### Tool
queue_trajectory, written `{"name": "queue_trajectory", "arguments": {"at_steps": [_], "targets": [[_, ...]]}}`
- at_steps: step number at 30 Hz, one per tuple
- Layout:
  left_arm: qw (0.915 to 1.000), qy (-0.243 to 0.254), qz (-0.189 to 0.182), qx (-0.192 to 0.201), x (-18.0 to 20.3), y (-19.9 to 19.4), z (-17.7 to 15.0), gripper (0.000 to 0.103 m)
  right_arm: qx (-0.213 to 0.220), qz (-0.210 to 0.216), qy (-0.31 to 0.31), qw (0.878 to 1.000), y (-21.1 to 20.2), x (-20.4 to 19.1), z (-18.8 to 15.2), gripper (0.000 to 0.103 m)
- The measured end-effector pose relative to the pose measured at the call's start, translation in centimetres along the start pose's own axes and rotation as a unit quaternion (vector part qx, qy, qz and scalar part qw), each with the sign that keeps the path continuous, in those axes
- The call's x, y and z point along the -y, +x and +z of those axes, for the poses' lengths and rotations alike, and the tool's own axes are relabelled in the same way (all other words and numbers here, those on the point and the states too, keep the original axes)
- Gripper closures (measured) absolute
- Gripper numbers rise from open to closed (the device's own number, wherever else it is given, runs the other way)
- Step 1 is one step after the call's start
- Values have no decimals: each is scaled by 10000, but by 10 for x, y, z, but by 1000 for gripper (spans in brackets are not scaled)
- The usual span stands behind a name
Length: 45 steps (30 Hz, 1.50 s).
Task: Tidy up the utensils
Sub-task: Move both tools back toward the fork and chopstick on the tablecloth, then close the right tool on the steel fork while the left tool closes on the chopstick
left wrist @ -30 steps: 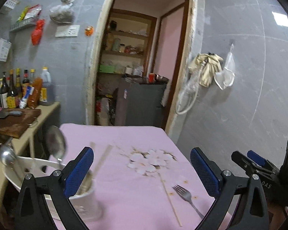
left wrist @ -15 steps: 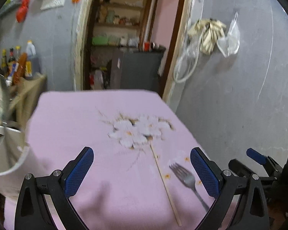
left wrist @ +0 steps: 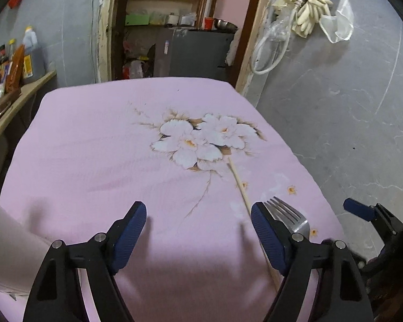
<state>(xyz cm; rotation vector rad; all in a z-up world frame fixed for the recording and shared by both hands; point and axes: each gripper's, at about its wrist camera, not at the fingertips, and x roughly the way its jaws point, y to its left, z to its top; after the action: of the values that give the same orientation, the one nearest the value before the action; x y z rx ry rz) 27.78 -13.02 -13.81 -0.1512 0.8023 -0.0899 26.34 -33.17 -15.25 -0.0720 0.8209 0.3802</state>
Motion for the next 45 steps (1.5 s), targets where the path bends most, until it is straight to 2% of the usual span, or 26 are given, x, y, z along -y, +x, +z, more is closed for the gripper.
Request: {"name": "queue_trajectory", "arguments": {"at_steps": [2,9,16,19,24,29,34,37,41,45], "targets": [[10000,-37,6,-64,-1,2,0,24,-164,5,-109,9998,6,-4,0,23],[9997,-65,-85,-234,-2,12,1,25,-279,-35,-186,9994,9,-6,6,25],[9987,-66,-292,-412,1,18,2,41,-334,12,-11,9994,18,6,18,33],[9976,-125,-449,-517,4,22,3,47,-340,81,145,9993,23,13,21,41],[9952,-339,-668,-635,9,33,10,51,-310,192,367,9987,29,24,25,64],[9936,-289,-809,-741,22,45,17,58,-304,414,407,9979,36,29,31,78],[9945,126,-614,-839,37,54,18,64,-200,811,480,9953,39,37,35,79],[9948,373,-428,-842,43,58,18,74,-127,1062,609,9924,41,43,38,79],[9945,265,-452,-904,35,59,23,88,-376,1248,670,9892,57,46,46,79],[9921,294,-543,-1092,31,63,29,90,-623,1474,878,9832,70,47,48,79]]}}
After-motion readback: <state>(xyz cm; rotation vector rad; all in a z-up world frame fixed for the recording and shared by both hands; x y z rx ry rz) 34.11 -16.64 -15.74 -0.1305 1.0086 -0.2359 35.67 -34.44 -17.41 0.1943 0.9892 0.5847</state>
